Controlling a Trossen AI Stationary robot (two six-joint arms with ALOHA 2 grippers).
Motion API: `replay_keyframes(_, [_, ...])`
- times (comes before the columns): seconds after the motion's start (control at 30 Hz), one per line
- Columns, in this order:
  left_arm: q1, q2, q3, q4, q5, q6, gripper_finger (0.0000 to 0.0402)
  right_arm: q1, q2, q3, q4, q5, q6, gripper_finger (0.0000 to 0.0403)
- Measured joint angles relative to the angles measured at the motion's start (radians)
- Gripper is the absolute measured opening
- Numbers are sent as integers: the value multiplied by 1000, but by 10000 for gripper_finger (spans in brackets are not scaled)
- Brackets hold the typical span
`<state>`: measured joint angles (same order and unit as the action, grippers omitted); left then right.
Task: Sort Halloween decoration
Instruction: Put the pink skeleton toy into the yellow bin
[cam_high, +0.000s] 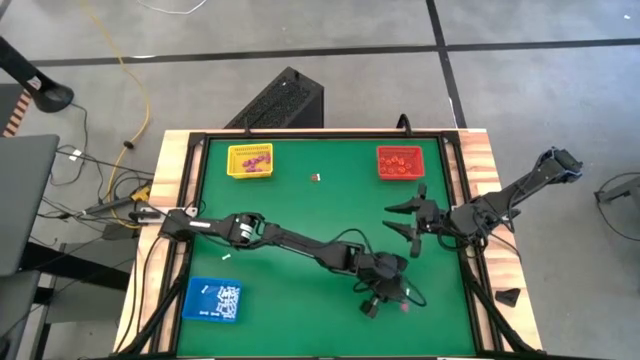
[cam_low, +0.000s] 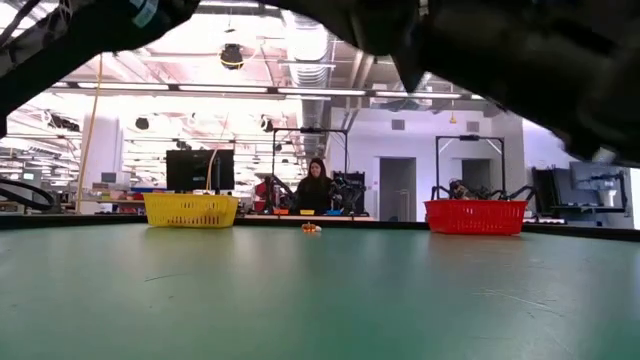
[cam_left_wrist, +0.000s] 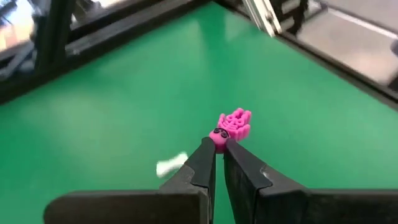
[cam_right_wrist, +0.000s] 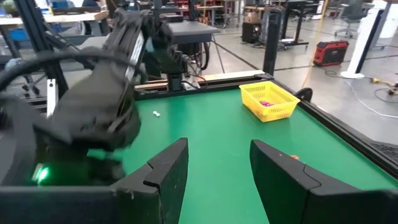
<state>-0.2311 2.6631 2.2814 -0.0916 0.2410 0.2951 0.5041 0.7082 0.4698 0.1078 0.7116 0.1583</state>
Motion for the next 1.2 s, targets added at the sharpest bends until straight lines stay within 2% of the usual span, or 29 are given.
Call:
replay_keyframes(0.17, [30,-64,0,-262,9,51,15,1,0,0,-15,-27,29,202])
replay_keyframes(0.37, [60,-104,0,-490,1,63,15,16,0,0,-49,-33,78,202])
replay_keyframes(0.57, [42,-164,0,-694,-19,87,15,43,0,0,-51,-33,81,202])
replay_keyframes(0.87, [-4,-338,-23,-954,-111,81,15,49,20,0,-52,-23,103,202])
replay_keyframes(1.03, [-13,-470,-150,-1048,-198,23,16,50,89,0,-50,41,107,202])
replay_keyframes(1.1, [2,-546,-257,-1037,-204,4,16,45,118,0,-41,50,107,202])
replay_keyframes(1.2, [45,-697,-482,-927,-203,-59,16,28,156,-1,-11,50,126,202])
